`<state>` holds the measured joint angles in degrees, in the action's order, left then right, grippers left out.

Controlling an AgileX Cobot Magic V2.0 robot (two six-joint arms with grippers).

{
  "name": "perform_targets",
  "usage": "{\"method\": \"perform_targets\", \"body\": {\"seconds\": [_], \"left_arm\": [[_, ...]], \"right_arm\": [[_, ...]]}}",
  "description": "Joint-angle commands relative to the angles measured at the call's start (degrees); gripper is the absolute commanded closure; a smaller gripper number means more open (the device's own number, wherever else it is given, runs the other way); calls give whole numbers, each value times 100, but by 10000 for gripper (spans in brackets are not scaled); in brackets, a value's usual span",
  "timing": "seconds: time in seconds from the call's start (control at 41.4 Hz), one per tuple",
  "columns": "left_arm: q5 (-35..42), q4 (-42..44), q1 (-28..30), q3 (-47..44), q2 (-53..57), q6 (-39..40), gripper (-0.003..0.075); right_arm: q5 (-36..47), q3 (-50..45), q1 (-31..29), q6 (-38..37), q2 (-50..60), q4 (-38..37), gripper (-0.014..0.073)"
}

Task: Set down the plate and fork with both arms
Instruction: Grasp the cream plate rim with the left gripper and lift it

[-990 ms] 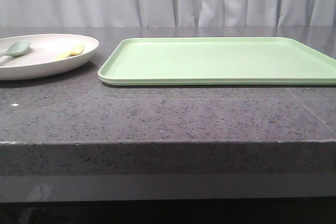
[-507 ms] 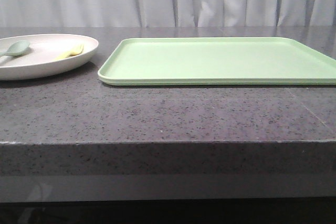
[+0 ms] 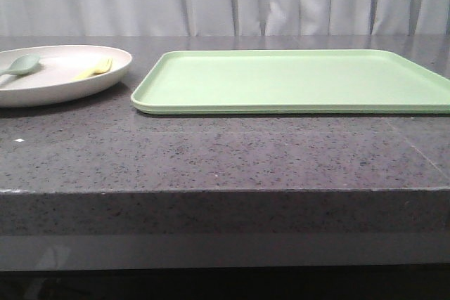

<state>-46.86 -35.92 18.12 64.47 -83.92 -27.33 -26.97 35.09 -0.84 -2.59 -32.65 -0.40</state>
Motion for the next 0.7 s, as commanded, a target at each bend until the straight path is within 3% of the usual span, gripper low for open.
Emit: {"method": "perform_targets", "body": {"seconds": [0.0, 0.362, 0.676], "left_arm": [[80, -952, 132, 326, -202, -466, 181], [-167, -1792, 136, 1110, -1418, -751, 281], [-441, -1864, 102, 1517, -2035, -751, 286]], "right_arm": [[410, 204, -8, 46, -38, -84, 155], [410, 204, -8, 46, -38, -84, 155], [410, 204, -8, 46, -38, -84, 155]]}}
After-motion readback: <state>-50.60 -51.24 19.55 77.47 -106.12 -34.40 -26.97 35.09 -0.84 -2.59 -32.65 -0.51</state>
